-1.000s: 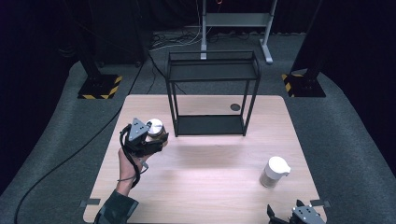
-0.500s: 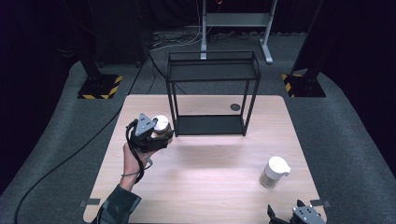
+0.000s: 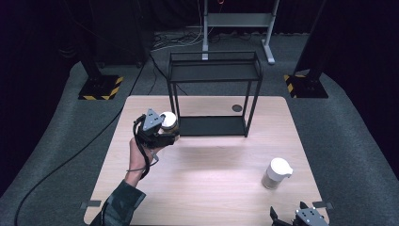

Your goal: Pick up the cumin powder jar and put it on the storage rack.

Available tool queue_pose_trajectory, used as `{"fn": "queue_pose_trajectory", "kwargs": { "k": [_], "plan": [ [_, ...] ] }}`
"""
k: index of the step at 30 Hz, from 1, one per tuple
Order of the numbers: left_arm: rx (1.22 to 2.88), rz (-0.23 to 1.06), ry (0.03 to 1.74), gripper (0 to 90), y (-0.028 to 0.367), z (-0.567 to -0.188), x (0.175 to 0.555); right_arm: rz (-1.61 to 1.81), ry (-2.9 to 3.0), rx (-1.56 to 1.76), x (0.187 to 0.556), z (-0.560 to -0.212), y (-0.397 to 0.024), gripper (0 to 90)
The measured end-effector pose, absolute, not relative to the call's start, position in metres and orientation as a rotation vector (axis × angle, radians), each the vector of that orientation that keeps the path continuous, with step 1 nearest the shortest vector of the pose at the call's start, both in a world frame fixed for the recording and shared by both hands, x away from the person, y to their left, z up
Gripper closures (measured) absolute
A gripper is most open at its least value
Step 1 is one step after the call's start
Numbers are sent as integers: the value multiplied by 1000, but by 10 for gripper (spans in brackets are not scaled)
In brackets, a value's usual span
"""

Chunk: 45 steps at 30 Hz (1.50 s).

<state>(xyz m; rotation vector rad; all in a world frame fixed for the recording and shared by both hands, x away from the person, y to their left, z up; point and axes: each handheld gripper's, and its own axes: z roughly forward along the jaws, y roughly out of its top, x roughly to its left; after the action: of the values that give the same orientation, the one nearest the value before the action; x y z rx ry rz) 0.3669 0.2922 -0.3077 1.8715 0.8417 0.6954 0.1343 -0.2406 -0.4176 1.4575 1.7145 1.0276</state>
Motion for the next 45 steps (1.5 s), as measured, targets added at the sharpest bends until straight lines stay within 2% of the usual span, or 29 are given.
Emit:
{"fn": "queue_pose_trajectory", "kwargs": {
  "k": [45],
  "plan": [
    [1904, 689, 782, 306, 266, -268, 404, 1028, 1701, 1459, 131, -416, -245, 0]
  ]
}}
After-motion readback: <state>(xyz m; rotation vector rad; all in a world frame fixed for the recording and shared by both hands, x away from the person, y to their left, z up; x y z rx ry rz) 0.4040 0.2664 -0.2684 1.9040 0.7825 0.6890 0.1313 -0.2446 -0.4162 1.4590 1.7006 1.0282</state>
